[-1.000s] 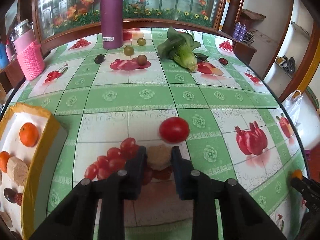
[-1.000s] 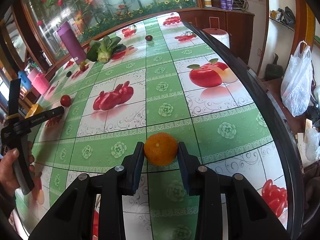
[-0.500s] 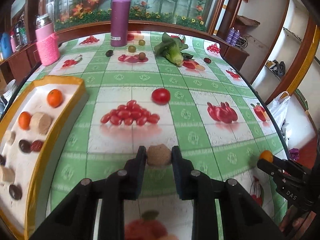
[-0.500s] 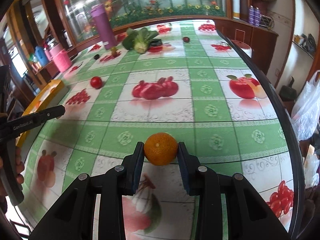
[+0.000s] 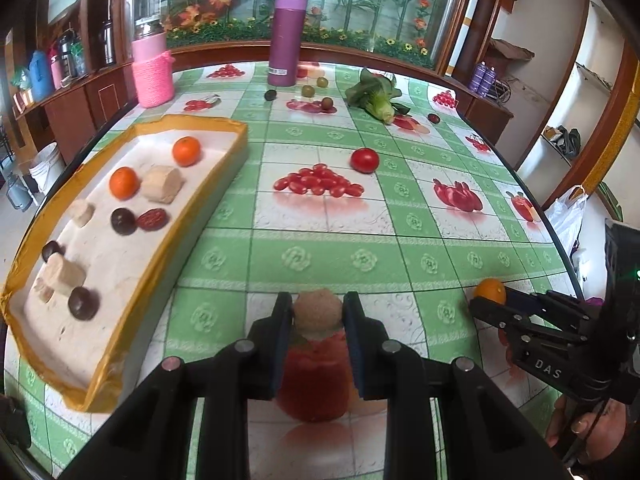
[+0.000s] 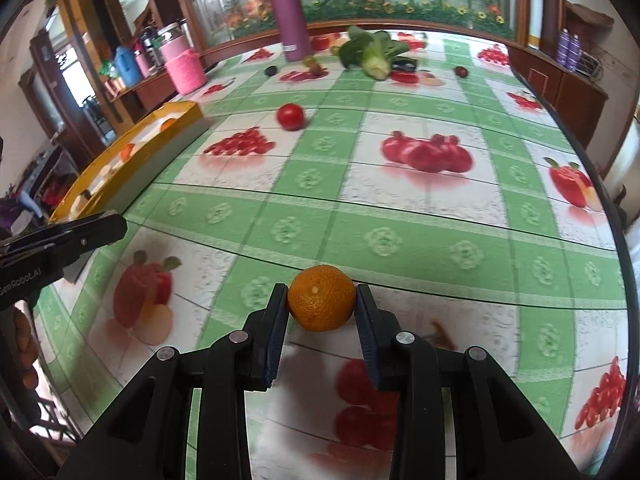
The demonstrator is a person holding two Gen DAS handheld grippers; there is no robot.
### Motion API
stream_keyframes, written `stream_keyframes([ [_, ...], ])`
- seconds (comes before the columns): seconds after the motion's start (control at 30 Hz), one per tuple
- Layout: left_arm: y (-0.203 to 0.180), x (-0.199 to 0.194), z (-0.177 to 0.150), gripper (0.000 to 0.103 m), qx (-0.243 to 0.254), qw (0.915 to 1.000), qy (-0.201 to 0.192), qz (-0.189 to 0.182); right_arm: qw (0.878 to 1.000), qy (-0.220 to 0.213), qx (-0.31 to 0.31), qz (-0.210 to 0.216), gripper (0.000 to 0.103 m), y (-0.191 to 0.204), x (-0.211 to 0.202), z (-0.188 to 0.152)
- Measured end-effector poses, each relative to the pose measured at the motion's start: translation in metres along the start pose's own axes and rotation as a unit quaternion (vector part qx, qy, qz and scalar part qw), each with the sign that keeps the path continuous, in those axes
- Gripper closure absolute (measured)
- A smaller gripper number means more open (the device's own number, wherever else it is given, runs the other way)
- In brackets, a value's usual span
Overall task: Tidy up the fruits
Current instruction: 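Carry the orange and round bread piece over the white tray with both tools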
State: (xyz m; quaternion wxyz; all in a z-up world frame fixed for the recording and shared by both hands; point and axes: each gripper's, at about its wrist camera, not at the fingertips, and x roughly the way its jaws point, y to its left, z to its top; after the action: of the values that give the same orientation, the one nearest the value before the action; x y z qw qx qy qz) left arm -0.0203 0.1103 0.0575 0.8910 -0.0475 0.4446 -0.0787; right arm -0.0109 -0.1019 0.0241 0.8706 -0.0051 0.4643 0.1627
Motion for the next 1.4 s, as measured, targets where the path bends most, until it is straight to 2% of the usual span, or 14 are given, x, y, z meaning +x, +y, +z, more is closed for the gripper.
stream_keyframes([
  [0.3,0.032,-0.005,-0.019,0.074,-0.025,0.9995,0.015,-0.016,0.999,0.010,-0.031,0.023,0.070,0.039,0.013,0.005],
  [0.57,0.046,-0.003,-0.037,0.074,-0.039,0.9983,0.031,-0.030,0.999,0.014,-0.047,0.023,0.070,0.051,0.015,0.004],
  [0.73,0.050,-0.013,-0.034,0.074,-0.048,0.9980,0.023,-0.034,0.998,0.004,-0.064,0.028,0.070,0.062,0.013,0.016],
  [0.93,0.065,-0.037,-0.024,0.074,-0.068,0.9968,-0.005,-0.040,0.995,-0.012,-0.087,0.051,0.070,0.085,0.014,0.051],
  [1.1,0.096,-0.051,-0.017,0.074,-0.093,0.9952,-0.021,-0.020,0.991,-0.017,-0.109,0.078,0.070,0.113,0.024,0.084],
  [1.4,0.169,-0.055,0.006,0.074,-0.122,0.9901,-0.030,0.062,0.985,-0.007,-0.136,0.110,0.070,0.164,0.062,0.141],
])
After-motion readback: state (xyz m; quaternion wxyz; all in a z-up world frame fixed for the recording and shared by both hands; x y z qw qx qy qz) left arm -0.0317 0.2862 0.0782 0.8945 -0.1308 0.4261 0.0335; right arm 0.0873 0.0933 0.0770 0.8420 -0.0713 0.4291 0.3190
